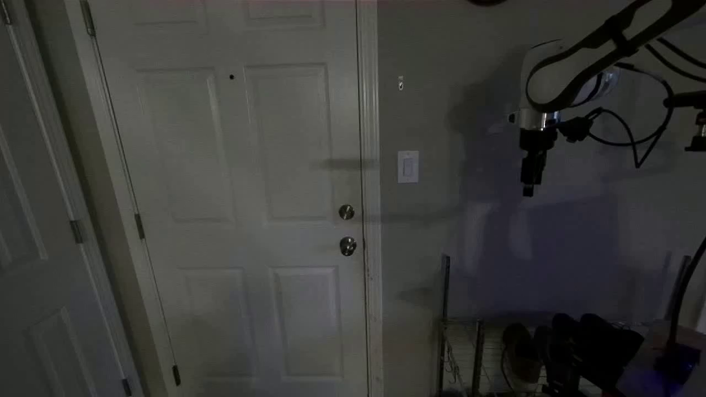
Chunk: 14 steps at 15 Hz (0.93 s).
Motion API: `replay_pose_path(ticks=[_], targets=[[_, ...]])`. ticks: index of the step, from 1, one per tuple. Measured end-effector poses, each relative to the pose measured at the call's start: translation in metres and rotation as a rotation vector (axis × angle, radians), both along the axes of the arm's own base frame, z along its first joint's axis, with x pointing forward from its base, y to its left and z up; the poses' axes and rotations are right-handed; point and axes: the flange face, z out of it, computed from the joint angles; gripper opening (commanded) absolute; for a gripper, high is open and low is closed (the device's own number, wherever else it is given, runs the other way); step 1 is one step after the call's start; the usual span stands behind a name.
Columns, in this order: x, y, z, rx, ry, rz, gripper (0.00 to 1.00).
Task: Turn the light switch on the wall on
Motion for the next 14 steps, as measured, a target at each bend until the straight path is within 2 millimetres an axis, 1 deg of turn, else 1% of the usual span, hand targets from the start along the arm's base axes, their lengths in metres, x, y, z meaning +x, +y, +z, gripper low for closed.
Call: replay_pose_path(ticks=[13, 14], targets=[[0.0000, 0.0000, 0.0000, 0.000, 0.000, 0.000, 1.00], [0.0000, 0.0000, 0.0000, 0.000, 0.000, 0.000, 0.75]])
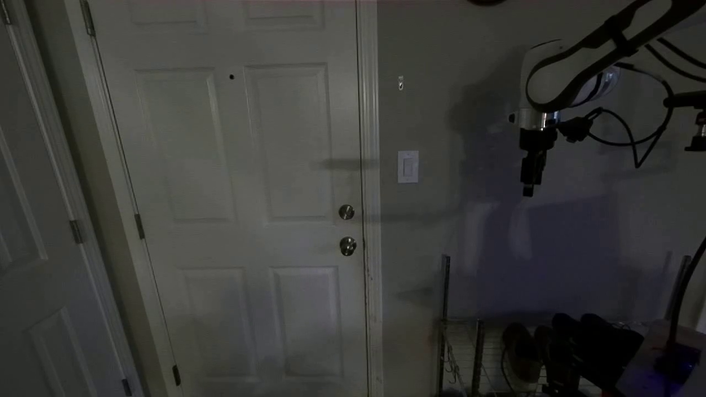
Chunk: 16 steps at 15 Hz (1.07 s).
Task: Turn the light switch on the wall on
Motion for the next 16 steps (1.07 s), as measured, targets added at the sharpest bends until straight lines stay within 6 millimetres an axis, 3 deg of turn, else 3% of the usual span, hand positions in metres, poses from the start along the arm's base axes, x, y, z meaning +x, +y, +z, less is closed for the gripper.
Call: replay_pose_path(ticks=[1, 6, 11, 16], targets=[[0.000, 0.000, 0.000, 0.000, 0.000, 0.000, 0.74], [0.005, -0.008, -0.002, -0.004, -0.036, 0.031, 0.39], [0.035, -0.018, -0.020, 0.047, -0.182, 0.143, 0.07], [0.074, 0.000, -0.043, 0.211, -0.269, 0.239, 0.00]])
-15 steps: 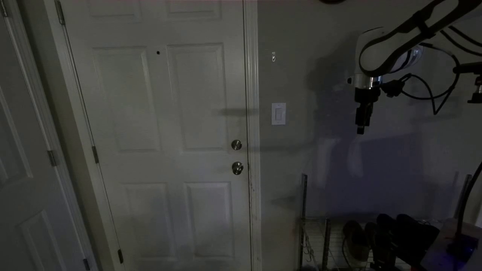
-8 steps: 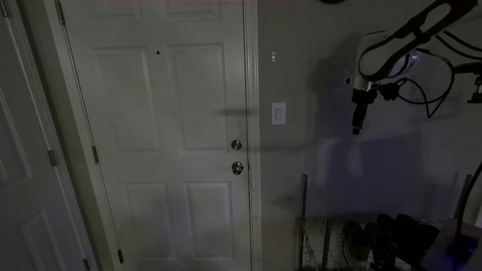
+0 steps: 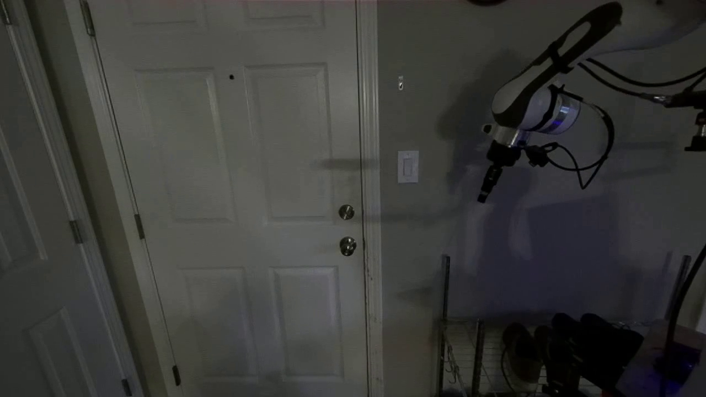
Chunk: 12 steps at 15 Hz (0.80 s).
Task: Turn the light switch on the wall on
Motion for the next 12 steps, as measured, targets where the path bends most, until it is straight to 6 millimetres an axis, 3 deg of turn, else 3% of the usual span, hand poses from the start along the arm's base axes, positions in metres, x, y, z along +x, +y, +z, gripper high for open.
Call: replay_pose_path(ticks=[5, 12], targets=[[0.040, 0.009, 0.006, 0.129, -0.149, 0.090, 0.02], [0.105, -0.001, -0.005, 0.163, -0.271, 0.128, 0.02]])
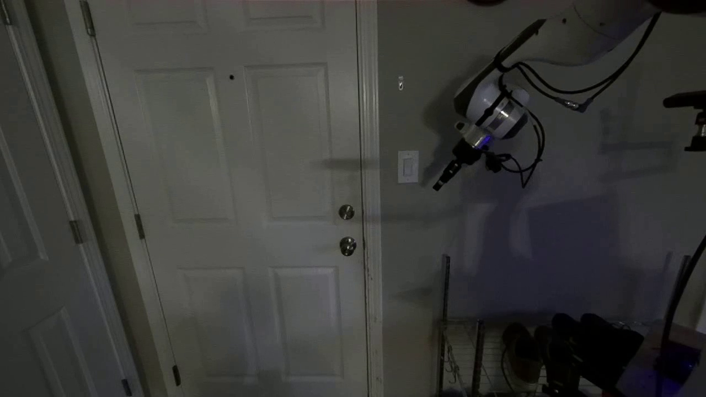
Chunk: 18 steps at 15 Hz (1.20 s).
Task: Turn the light switch on the wall on
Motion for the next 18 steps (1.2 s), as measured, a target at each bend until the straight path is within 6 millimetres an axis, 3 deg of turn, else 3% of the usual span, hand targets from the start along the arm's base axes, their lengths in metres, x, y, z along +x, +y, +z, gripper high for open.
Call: replay_pose_path(ticks=[8, 18], targets=[[0.048, -0.015, -0.006, -0.043, -0.177, 0.004, 0.02], [0.068, -0.012, -0.007, -0.097, -0.394, -0.014, 0.02]])
